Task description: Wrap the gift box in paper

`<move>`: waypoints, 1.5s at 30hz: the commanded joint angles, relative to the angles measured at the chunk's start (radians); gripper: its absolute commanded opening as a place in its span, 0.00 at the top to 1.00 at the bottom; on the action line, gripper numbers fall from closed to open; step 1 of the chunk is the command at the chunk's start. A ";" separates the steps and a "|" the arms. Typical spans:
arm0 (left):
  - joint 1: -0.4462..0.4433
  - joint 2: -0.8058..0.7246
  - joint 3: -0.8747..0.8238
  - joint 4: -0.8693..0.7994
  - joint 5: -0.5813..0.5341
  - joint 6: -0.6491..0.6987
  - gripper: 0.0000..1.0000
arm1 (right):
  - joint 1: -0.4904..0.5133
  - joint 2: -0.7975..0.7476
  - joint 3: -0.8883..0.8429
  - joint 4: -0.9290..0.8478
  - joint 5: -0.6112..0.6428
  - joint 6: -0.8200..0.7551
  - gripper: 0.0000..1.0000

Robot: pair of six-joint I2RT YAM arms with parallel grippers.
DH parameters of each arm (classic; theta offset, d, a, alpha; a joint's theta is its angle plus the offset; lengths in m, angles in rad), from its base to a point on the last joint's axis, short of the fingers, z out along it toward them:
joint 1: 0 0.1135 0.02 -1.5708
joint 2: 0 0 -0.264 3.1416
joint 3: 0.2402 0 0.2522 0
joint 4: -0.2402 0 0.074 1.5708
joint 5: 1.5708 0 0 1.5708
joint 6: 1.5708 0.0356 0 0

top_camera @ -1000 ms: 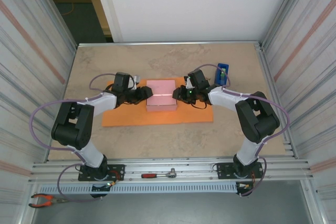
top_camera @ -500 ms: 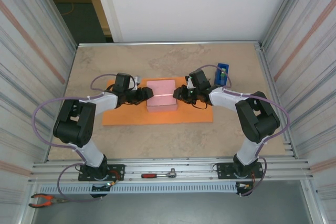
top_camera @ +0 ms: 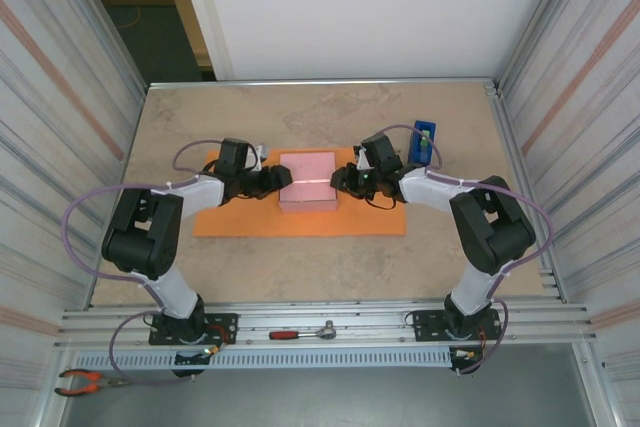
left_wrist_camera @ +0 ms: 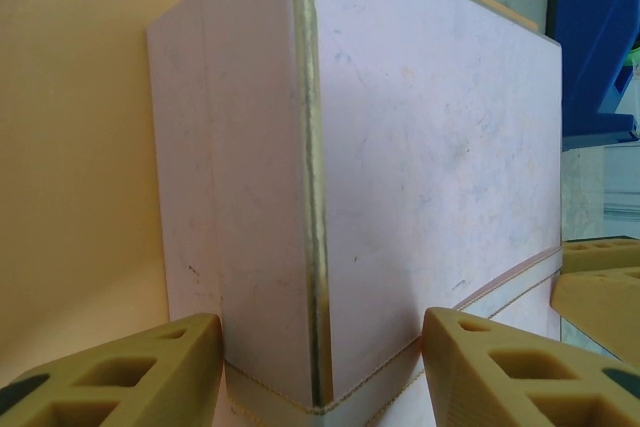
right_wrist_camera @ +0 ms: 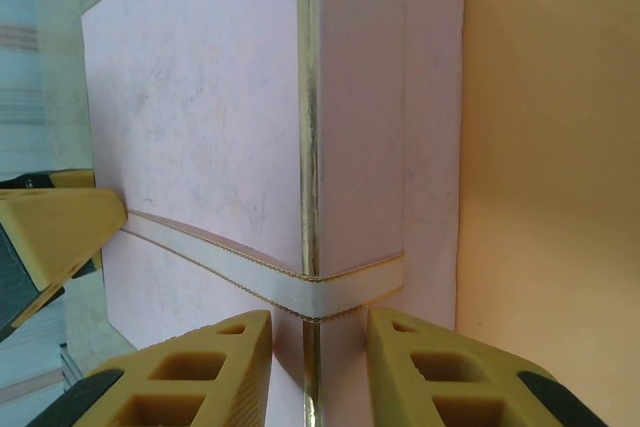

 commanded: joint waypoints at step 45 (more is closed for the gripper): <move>0.046 -0.297 -0.076 -0.097 0.001 0.020 0.26 | -0.301 -0.509 -0.388 -0.399 0.119 -0.076 0.20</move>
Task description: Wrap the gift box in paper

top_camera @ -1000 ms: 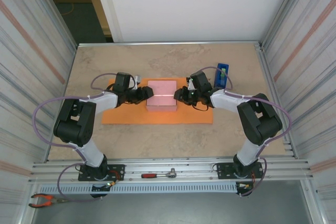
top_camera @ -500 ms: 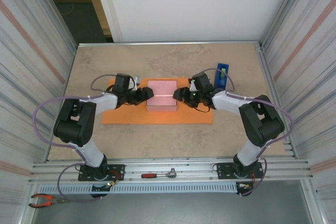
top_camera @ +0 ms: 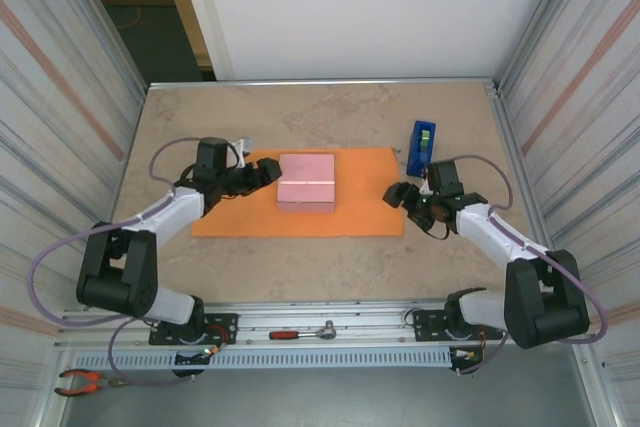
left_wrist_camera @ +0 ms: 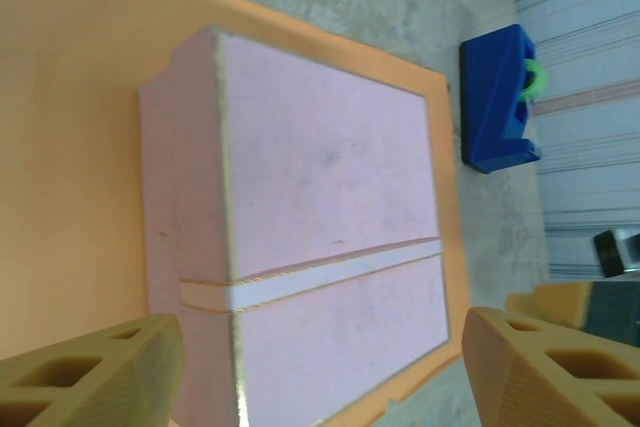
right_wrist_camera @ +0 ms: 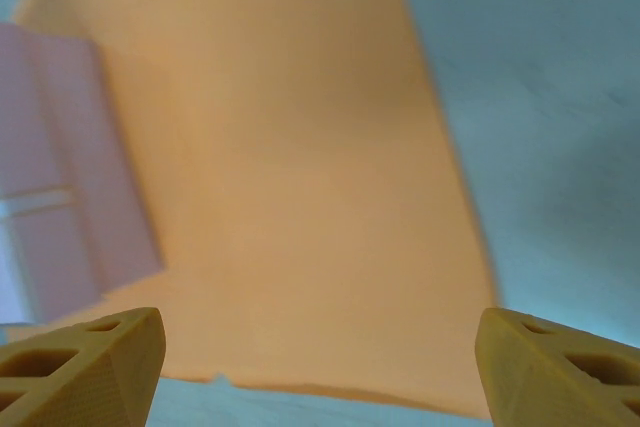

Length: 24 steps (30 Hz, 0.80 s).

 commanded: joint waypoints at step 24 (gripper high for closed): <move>-0.062 -0.033 0.018 -0.078 -0.037 0.029 0.24 | 0.102 0.081 -0.046 0.103 -0.032 0.012 0.32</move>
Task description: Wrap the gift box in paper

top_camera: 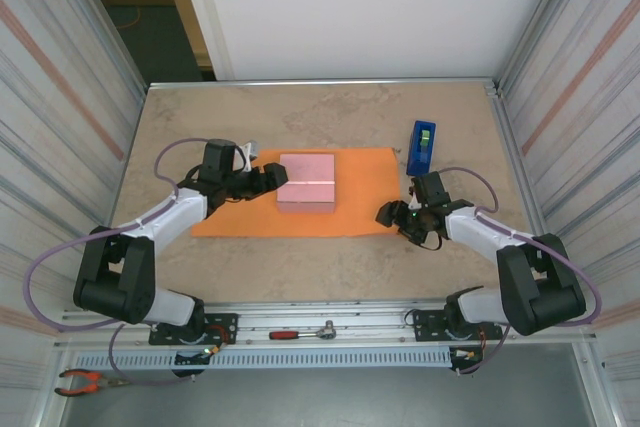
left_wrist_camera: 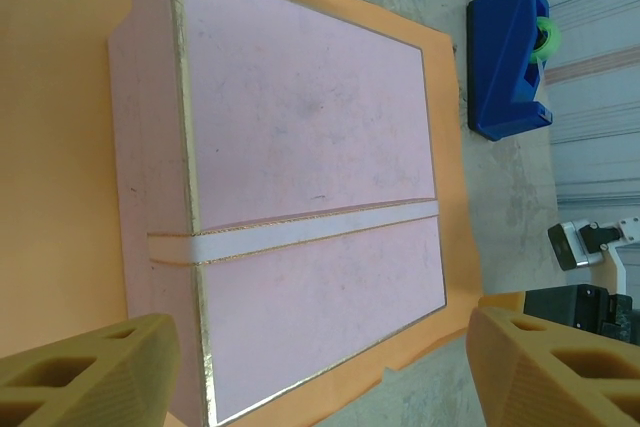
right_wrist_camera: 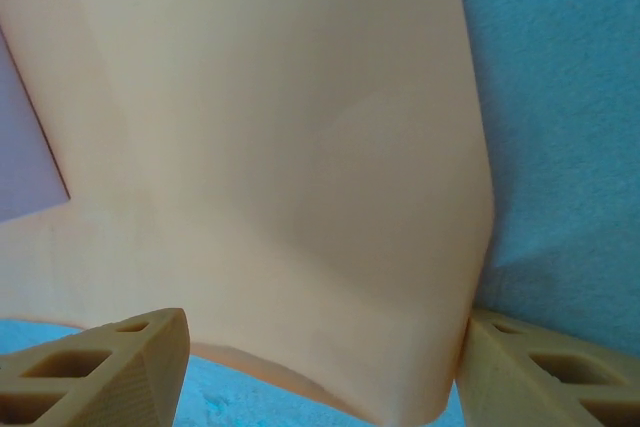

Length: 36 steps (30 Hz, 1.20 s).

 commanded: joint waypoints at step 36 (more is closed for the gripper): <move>-0.058 0.030 0.232 -0.038 0.036 -0.012 0.23 | 0.413 0.062 0.391 0.063 -0.009 -0.189 1.00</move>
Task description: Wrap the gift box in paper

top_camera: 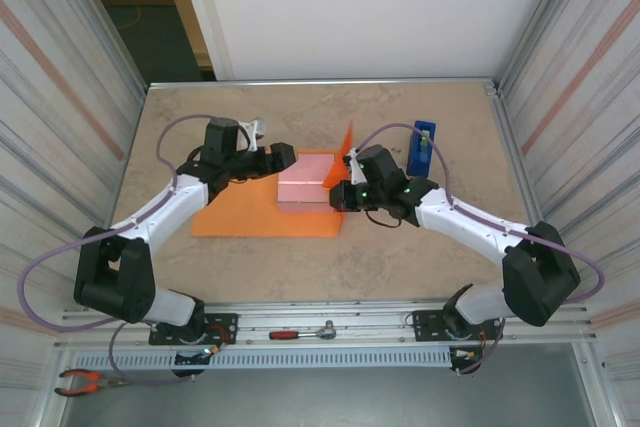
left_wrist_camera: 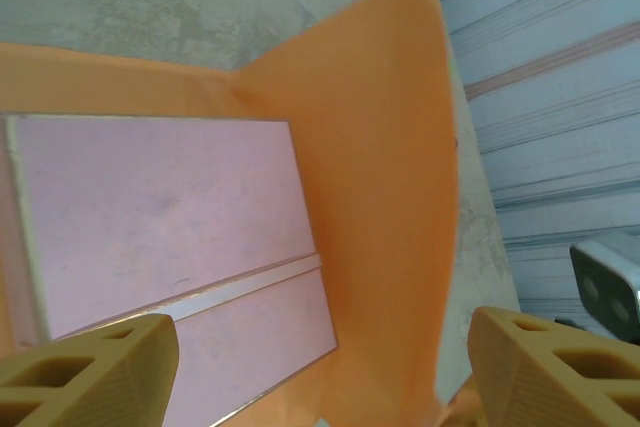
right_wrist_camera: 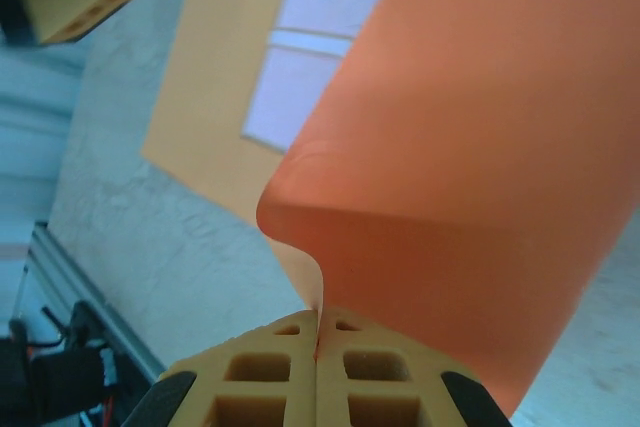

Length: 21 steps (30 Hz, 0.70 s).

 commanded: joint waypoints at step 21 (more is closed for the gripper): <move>-0.090 0.186 0.112 0.031 -0.020 0.003 0.28 | 0.080 0.093 0.091 0.054 -0.072 -0.068 1.00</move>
